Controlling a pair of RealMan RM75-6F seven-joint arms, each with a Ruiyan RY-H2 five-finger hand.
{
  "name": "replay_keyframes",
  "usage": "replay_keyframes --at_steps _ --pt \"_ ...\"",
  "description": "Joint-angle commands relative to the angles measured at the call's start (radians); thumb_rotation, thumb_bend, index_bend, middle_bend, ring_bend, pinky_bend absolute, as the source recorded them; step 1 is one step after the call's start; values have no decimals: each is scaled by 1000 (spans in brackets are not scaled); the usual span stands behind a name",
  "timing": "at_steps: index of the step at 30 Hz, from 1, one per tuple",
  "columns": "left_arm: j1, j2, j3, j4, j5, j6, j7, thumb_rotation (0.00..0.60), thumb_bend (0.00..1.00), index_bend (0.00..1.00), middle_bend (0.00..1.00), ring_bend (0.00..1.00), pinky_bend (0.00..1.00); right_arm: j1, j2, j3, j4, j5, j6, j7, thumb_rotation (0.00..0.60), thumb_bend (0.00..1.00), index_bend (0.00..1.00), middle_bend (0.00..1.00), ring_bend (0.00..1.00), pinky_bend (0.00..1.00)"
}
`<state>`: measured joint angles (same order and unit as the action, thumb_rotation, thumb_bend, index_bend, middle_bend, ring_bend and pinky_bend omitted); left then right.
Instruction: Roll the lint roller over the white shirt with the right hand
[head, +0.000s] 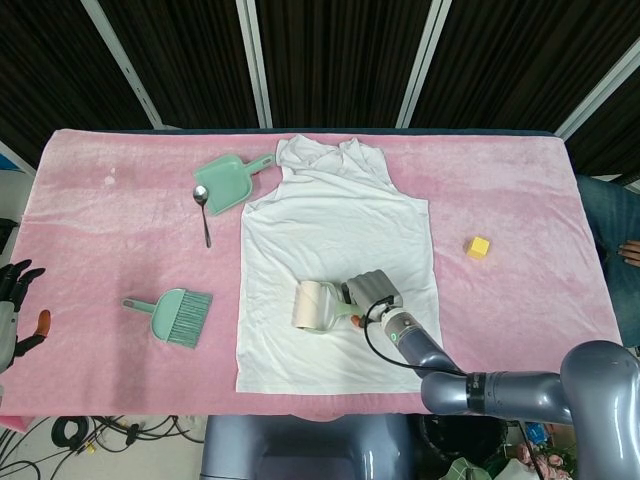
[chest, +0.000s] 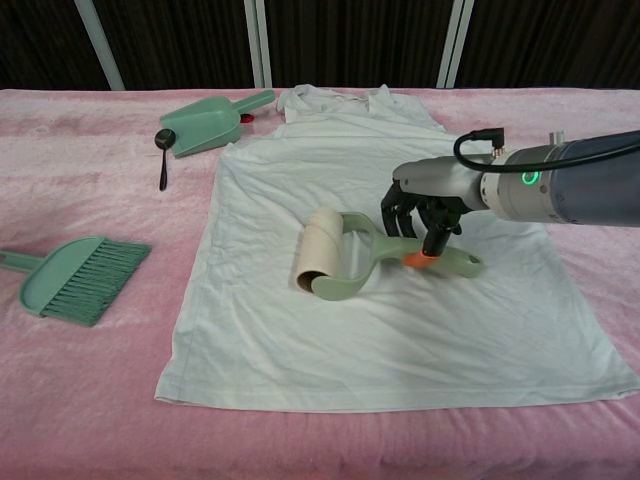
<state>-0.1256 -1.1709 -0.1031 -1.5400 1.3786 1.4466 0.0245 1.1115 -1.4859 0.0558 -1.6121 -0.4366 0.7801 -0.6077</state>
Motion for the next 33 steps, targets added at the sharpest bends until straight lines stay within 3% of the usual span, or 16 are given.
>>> replay_keyframes --at_steps 1,18,27,33 --pt "0 -1 0 0 -1 0 3 600 465 172 97 51 89 15 29 -25 -25 24 6 -27 600 532 657 627 618 626" --pt "0 -3 -1 -2 0 1 7 600 464 172 97 51 89 18 175 -108 -139 86 57 -68 600 535 657 628 618 627" --pt "4 1 -2 -8 2 10 8 600 464 172 97 51 89 1 264 -169 -169 72 30 -70 600 547 657 628 619 626" --pt "3 -1 -1 -10 6 10 9 600 464 172 97 51 89 10 297 -179 -173 82 1 -66 600 553 657 628 618 627"
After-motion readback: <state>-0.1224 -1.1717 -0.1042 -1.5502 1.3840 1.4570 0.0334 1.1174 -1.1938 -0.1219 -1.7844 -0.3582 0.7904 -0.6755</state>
